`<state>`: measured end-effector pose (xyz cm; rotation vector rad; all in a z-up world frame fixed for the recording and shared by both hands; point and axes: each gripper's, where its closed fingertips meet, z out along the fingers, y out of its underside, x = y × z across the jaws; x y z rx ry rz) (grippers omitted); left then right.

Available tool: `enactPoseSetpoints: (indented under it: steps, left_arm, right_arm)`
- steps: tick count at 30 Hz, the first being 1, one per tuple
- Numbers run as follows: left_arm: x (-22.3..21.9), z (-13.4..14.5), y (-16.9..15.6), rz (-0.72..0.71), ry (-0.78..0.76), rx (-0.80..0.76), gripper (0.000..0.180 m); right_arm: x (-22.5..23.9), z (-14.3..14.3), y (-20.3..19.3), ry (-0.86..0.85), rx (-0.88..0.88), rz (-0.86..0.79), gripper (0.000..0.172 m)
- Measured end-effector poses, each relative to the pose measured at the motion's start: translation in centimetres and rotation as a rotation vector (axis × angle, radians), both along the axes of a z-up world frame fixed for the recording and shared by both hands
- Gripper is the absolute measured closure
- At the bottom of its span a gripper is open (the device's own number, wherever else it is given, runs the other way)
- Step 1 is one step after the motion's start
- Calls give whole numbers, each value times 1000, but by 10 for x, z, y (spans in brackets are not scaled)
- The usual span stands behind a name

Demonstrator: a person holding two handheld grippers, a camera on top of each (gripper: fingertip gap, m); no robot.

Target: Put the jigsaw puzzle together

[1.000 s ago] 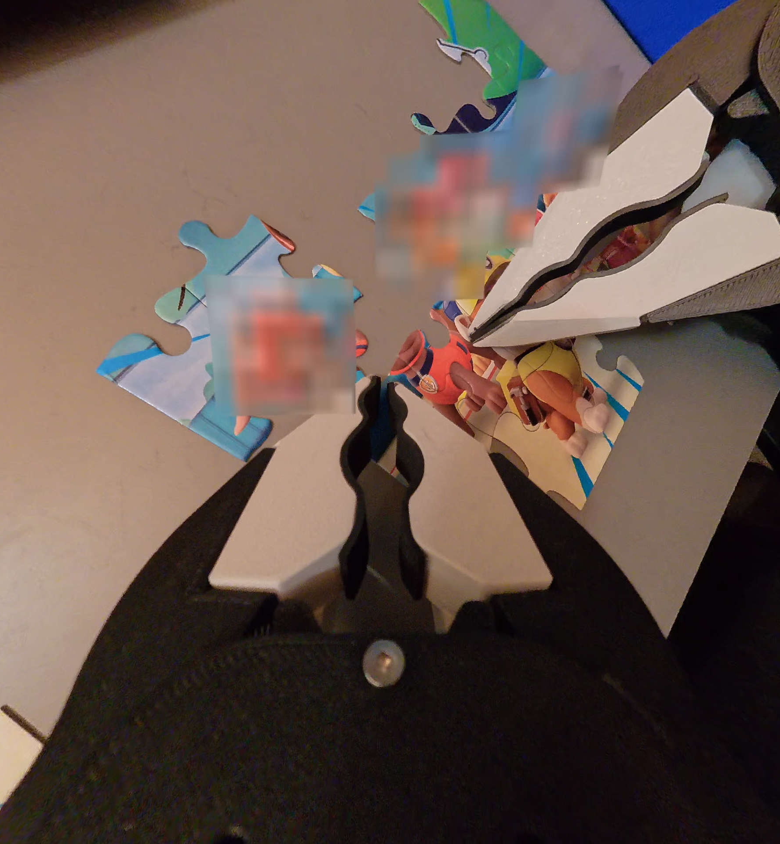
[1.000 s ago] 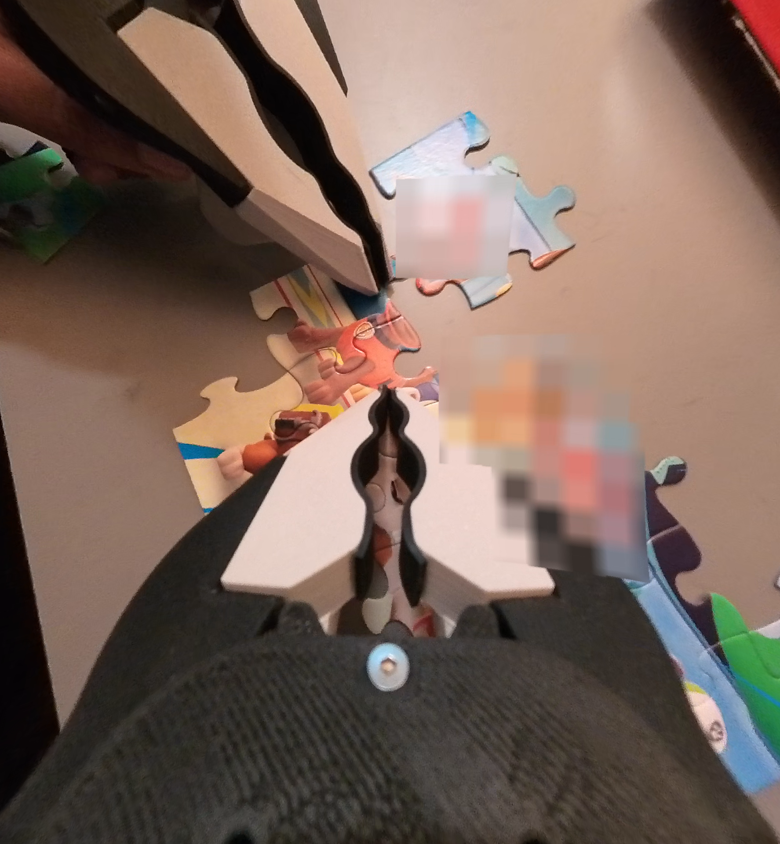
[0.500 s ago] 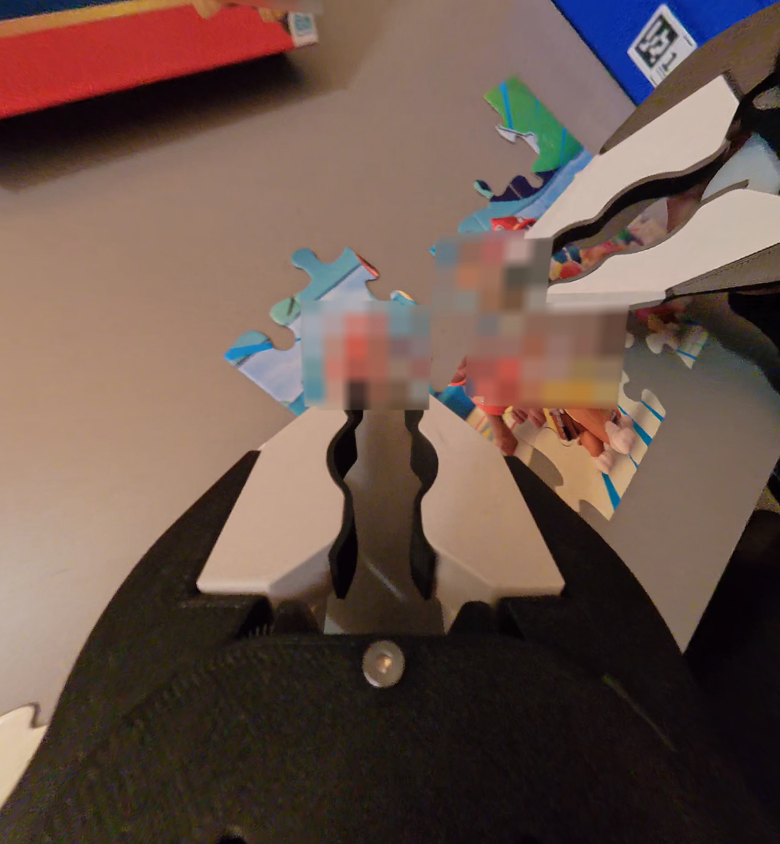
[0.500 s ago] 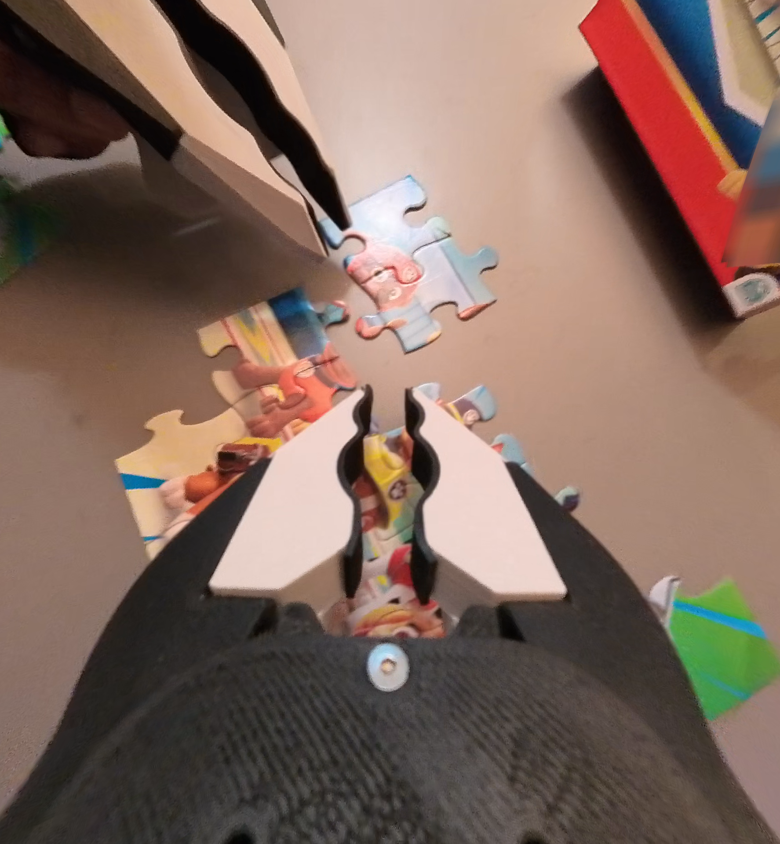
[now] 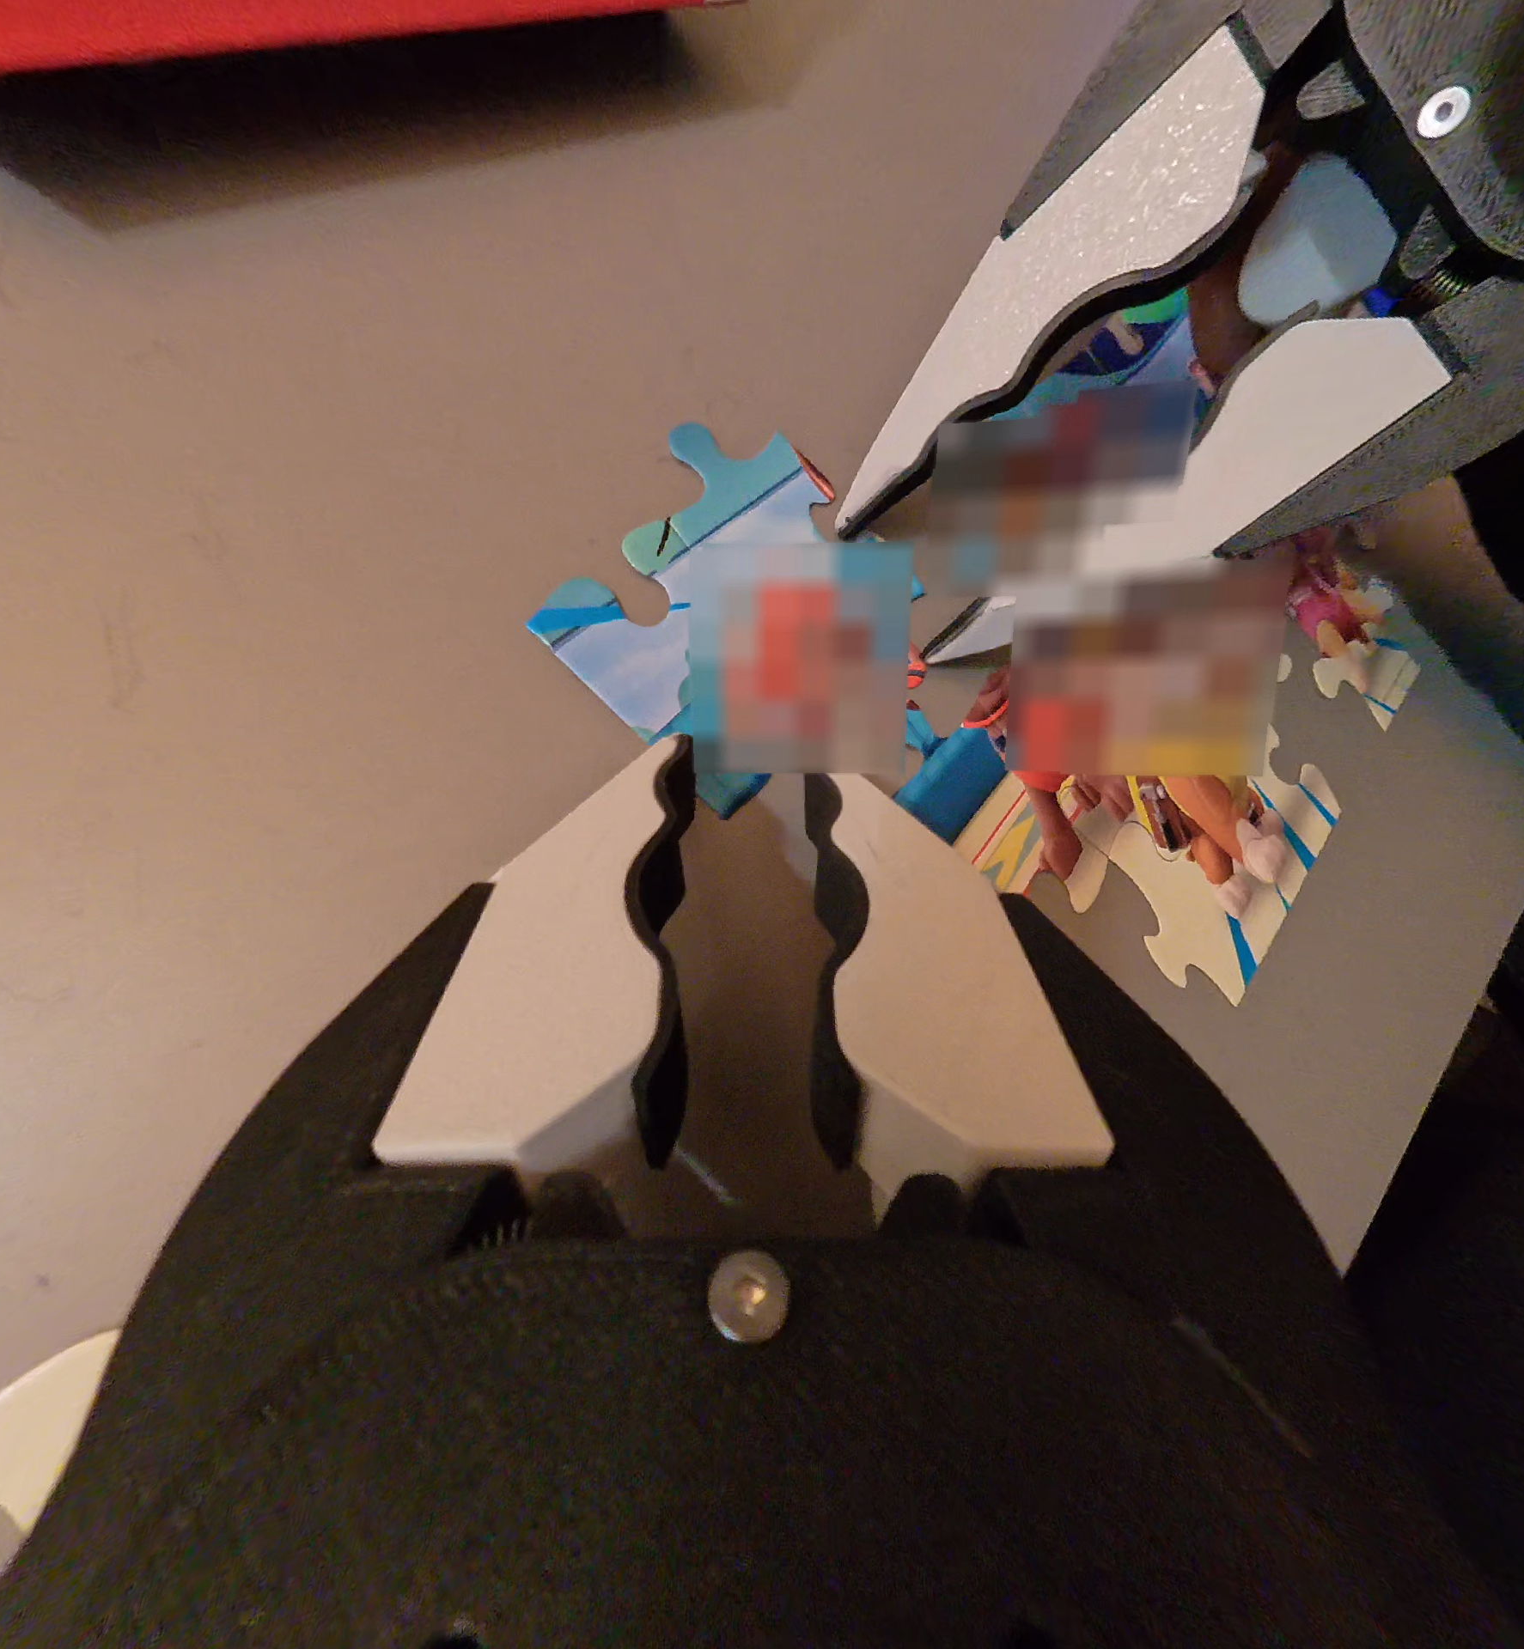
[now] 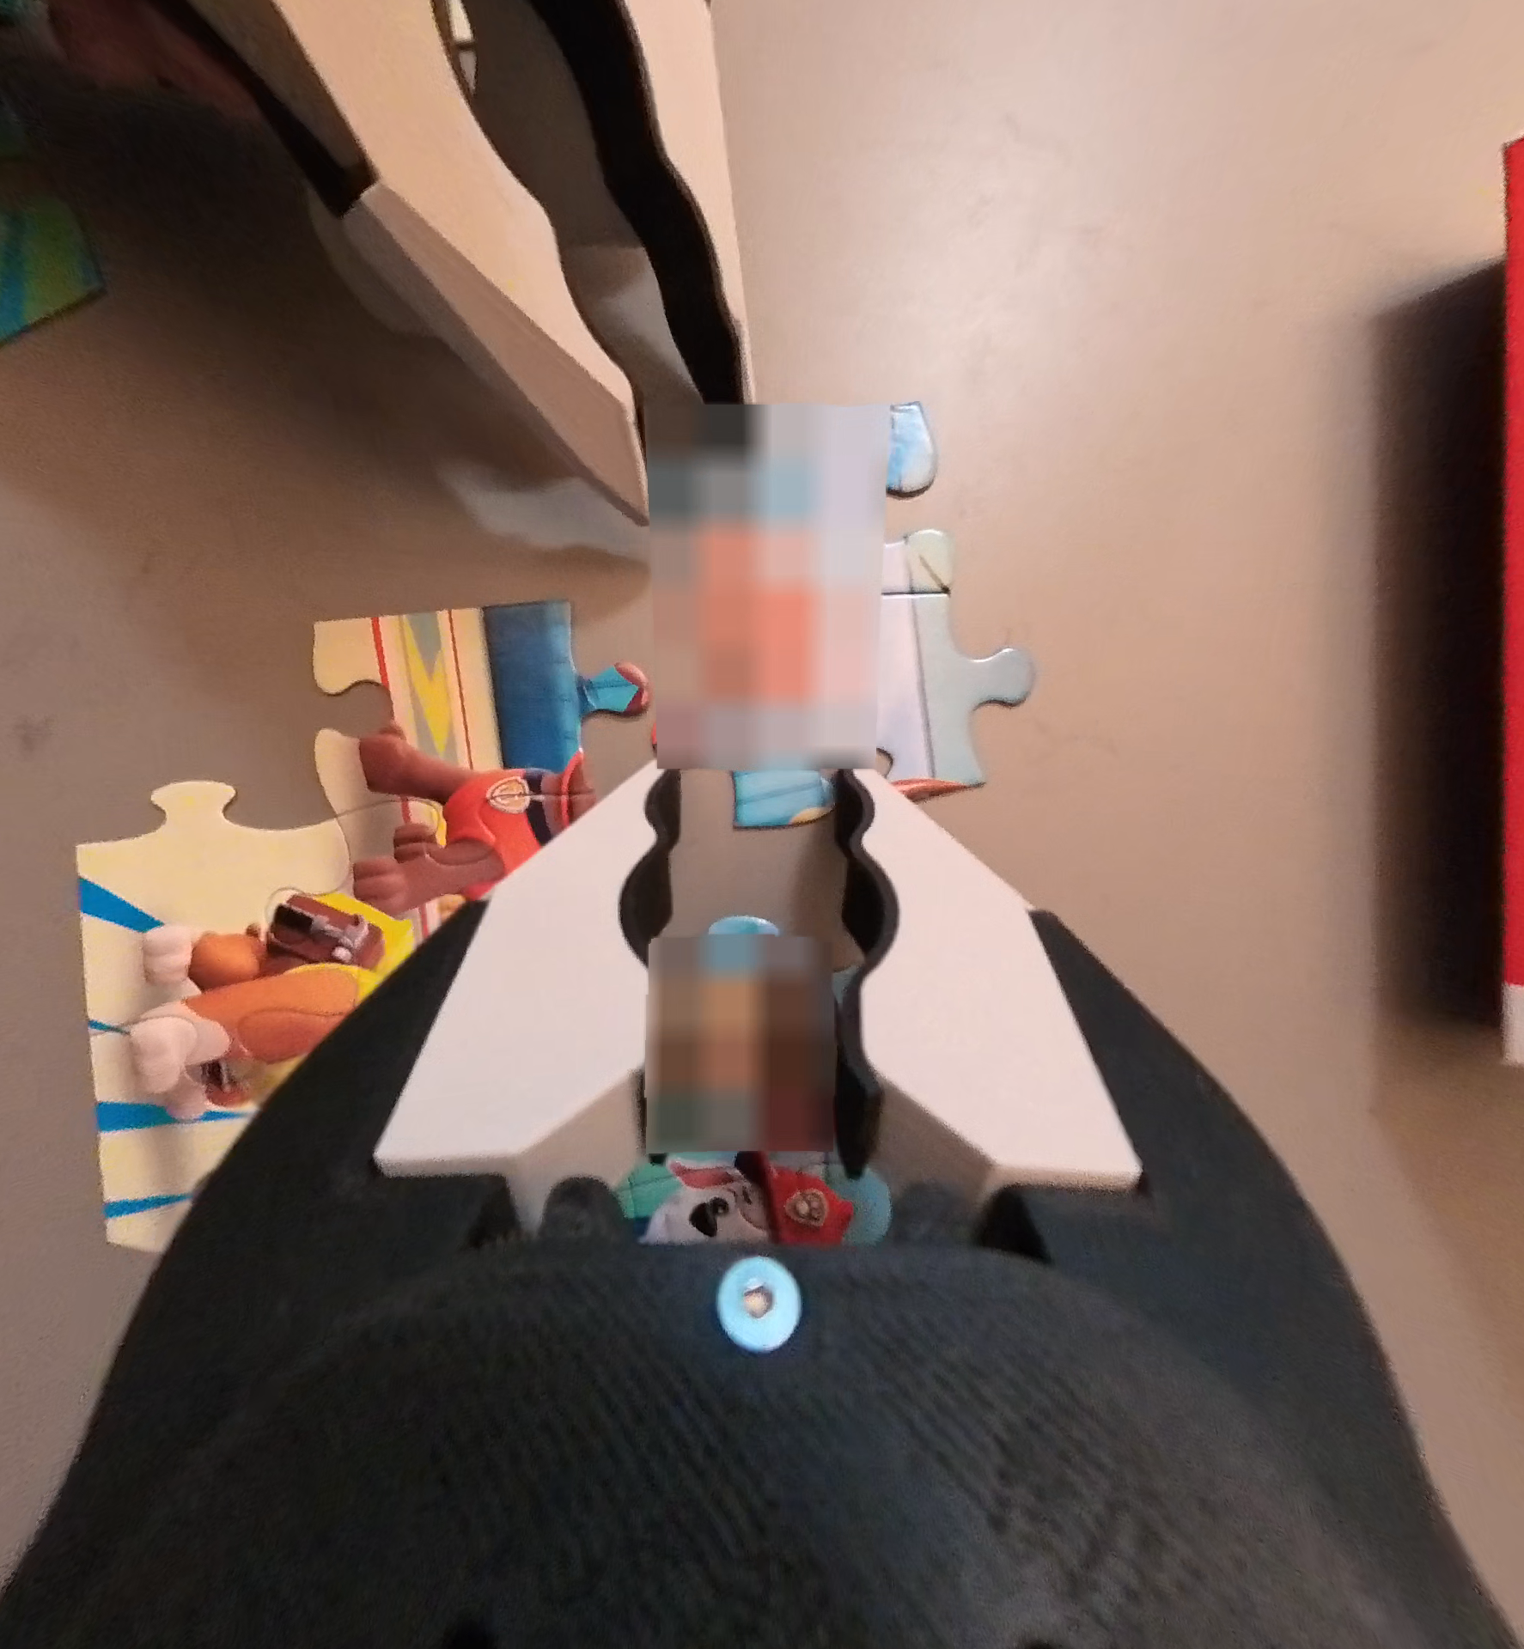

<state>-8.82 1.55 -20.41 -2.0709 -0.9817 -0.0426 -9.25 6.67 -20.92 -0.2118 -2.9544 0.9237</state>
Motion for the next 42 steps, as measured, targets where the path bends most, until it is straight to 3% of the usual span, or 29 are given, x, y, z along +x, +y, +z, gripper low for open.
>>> enactPoseSetpoints:
  steps: [12, 19, 21, 33, 39, 42]
  left_arm:
    - [7, -1, 12, -54, -72, 70, 165]
    - [7, 6, 14, -55, -52, 87, 160]
    - [5, 9, 12, -43, -47, 100, 158]
    - [2, 1, -8, -7, -73, 19, 152]
    - [3, 0, -3, -12, -73, 20, 155]
    - [3, 1, -4, -10, -87, 35, 156]
  right_arm:
    - [-8, 0, 8, -53, 135, 124, 153]
    - [-4, 0, 8, -63, 108, 89, 154]
    - [-2, 1, 10, -54, 107, 94, 171]
    - [2, -1, 5, -12, 97, 97, 135]
    - [10, -1, 0, 2, 79, 130, 155]
    - [10, -1, 0, -13, 72, 128, 155]
